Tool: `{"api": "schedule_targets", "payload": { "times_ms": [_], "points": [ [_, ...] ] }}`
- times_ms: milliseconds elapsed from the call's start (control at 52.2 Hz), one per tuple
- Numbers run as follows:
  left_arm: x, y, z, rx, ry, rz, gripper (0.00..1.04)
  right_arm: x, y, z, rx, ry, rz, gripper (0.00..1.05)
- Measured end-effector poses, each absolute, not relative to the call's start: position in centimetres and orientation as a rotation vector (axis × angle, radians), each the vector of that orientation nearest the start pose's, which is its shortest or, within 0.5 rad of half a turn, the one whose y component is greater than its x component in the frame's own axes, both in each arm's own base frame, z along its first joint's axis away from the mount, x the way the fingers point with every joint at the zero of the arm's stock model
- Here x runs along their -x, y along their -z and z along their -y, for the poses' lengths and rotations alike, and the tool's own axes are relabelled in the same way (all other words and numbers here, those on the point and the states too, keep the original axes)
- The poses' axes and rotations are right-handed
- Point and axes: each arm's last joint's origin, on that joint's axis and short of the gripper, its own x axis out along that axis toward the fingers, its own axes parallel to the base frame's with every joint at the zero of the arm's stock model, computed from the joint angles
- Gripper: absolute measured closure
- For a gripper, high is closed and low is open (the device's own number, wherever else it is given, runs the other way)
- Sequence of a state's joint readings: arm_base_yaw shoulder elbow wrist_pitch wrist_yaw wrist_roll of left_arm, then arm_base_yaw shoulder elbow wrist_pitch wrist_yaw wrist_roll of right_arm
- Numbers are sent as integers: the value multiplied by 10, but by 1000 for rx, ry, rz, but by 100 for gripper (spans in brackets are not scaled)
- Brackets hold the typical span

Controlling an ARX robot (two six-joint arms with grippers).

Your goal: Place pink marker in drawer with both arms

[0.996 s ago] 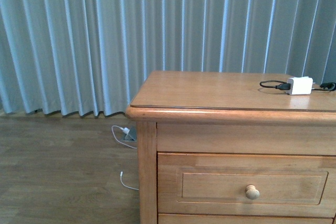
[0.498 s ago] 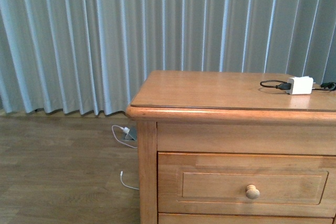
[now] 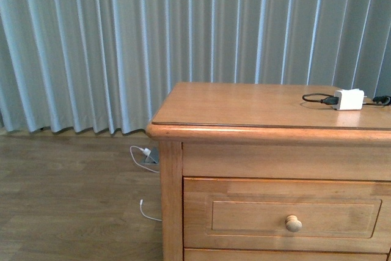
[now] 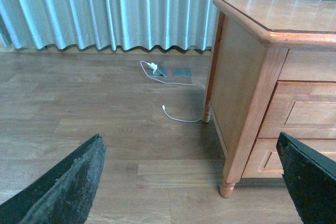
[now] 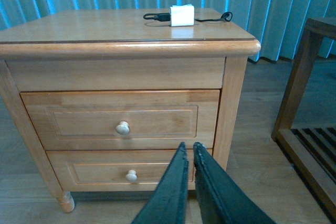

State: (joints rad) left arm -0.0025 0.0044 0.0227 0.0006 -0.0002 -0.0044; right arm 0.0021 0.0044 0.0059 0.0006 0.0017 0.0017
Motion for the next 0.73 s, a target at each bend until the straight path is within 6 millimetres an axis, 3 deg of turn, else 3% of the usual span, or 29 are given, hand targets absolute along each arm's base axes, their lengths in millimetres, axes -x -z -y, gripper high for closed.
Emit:
{"api": "schedule_targets", "payload": {
  "times_ms": [498, 728],
  "points": [
    [-97, -171, 0, 4, 2, 19, 6, -98, -165, 0, -2, 0, 2, 7],
    [-97, -171, 0, 4, 2, 19, 6, -98, -165, 0, -2, 0, 2, 8]
  ]
}}
